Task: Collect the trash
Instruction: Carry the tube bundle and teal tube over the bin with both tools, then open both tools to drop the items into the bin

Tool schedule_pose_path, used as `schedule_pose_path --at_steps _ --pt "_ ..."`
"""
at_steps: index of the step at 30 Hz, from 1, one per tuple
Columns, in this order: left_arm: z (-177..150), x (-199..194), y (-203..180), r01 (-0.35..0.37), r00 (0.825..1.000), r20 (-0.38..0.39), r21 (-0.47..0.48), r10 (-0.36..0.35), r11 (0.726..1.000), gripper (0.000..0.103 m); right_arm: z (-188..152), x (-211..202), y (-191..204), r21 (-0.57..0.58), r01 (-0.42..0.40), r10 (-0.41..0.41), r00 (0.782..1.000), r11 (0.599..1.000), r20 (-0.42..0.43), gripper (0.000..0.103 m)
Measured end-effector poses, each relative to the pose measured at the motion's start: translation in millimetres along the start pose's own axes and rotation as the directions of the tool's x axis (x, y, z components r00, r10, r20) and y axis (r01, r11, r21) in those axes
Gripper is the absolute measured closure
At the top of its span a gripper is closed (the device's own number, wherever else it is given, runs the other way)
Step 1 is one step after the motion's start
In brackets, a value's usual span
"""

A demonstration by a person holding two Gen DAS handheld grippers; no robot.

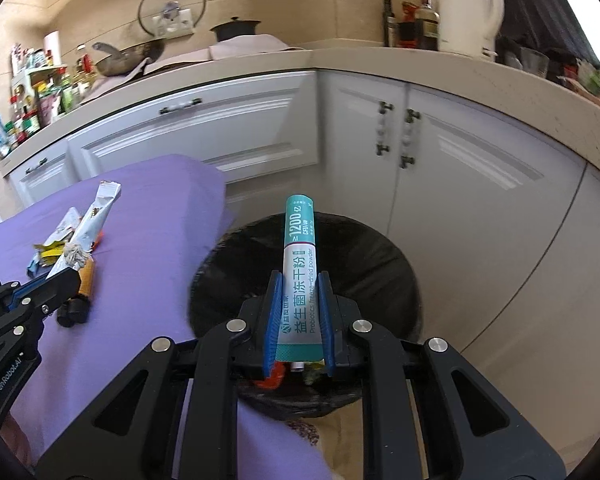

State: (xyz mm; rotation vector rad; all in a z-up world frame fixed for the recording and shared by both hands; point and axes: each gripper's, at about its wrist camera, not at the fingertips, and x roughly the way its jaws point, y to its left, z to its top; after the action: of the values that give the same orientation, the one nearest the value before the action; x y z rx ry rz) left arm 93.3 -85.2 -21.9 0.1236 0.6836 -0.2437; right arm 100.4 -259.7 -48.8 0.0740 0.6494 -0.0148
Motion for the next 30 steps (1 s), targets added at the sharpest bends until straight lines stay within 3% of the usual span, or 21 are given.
schedule_pose_path --at_steps 25,29,30 --pt "21 63 -56 -0.019 0.995 -0.094 0.018 0.021 1.000 0.094 -2 43 -50 0.036 0.007 -0.005 0.999 0.999 -0.037 0.085" --pt "25 70 -59 -0.028 0.995 -0.093 0.022 0.030 0.999 0.087 -2 53 -53 0.032 0.001 0.001 0.999 0.999 -0.052 0.082" --pt "25 71 -59 -0.028 0.995 -0.096 0.022 0.030 0.999 0.085 -2 55 -54 0.035 0.003 -0.001 0.999 0.999 -0.054 0.074"
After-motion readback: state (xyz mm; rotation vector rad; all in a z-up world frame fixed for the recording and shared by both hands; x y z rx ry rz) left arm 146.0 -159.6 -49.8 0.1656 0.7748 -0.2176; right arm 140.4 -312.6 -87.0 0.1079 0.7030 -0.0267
